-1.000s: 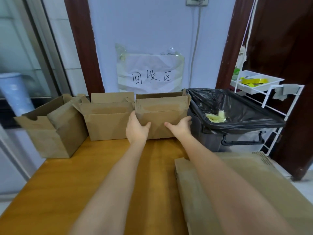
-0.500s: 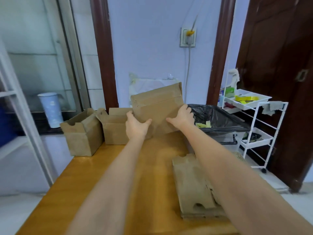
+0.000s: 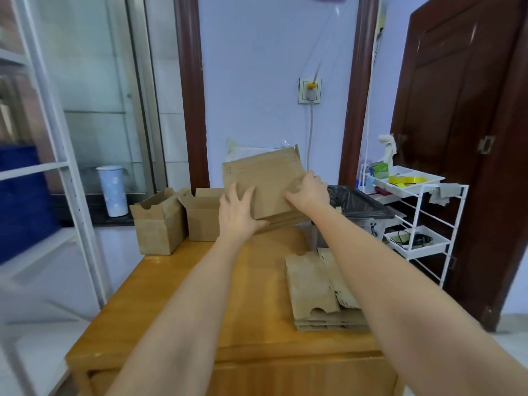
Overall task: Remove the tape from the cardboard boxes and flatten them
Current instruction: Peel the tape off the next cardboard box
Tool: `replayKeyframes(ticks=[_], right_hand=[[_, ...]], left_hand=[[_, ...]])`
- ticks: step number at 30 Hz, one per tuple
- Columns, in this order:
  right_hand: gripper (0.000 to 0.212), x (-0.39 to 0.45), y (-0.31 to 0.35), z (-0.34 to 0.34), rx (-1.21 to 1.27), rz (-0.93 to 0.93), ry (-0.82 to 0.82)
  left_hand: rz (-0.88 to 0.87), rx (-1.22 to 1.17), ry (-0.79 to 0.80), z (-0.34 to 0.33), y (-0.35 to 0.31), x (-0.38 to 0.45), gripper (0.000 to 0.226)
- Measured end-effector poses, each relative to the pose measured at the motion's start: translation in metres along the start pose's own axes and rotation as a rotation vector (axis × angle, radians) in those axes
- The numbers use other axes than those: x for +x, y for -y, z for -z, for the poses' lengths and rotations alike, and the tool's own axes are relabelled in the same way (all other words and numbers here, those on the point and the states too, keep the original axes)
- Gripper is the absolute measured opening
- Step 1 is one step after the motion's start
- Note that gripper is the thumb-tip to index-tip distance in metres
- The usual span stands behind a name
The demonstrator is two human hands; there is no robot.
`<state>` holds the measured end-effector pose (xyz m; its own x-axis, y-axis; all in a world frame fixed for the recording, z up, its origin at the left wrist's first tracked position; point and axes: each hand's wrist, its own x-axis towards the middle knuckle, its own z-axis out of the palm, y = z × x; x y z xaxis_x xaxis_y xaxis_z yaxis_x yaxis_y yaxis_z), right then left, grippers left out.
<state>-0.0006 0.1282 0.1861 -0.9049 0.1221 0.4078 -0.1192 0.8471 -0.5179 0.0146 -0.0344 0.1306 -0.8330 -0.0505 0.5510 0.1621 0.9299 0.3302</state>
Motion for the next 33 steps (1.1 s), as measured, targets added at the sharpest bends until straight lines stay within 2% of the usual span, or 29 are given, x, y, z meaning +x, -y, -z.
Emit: replayKeyframes(ticks=[3,6,10,12,15,17,19,22,24,26,29,33], right_hand=[[0.058,-0.005,0.002,0.007,0.035,0.039,-0.006],[0.049,-0.006,-0.003,0.01,0.224,0.035,-0.04],[0.043,-0.018,-0.02,0.0,0.484,-0.164,-0.137],[0.048,-0.028,-0.026,-0.011,0.57,-0.29,-0.05],[0.064,-0.043,-0.024,-0.027,0.658,-0.366,0.195],[0.072,-0.051,-0.018,-0.032,0.637,-0.315,0.332],[0.07,-0.054,-0.014,-0.035,0.683,-0.244,0.372],[0.063,-0.056,-0.008,-0.036,0.825,-0.174,0.32],[0.068,-0.054,-0.007,-0.038,0.933,-0.152,0.268],[0.076,-0.053,-0.004,-0.04,0.955,-0.136,0.249],[0.079,-0.052,-0.001,-0.038,0.961,-0.11,0.239],[0.064,-0.044,0.0,-0.032,0.945,-0.125,0.221]], left_hand=[[-0.021,-0.009,-0.051,0.006,0.0,-0.004,0.091],[-0.046,-0.05,-0.089,0.013,-0.001,-0.005,0.086],[0.019,-0.124,-0.028,0.02,0.001,-0.005,0.085],[0.096,-0.201,-0.024,0.022,0.001,-0.007,0.085],[0.235,-0.355,-0.02,0.024,-0.001,-0.008,0.085],[0.282,-0.407,-0.008,0.024,-0.003,-0.009,0.086],[0.309,-0.424,0.006,0.025,-0.005,-0.01,0.087],[0.383,-0.455,0.054,0.025,-0.004,-0.006,0.089],[0.437,-0.559,0.099,0.028,-0.004,-0.004,0.091],[0.479,-0.692,0.118,0.031,-0.005,-0.003,0.08],[0.489,-0.7,0.176,0.034,-0.004,-0.002,0.062],[0.61,-0.681,0.34,0.048,-0.008,-0.003,0.079]])
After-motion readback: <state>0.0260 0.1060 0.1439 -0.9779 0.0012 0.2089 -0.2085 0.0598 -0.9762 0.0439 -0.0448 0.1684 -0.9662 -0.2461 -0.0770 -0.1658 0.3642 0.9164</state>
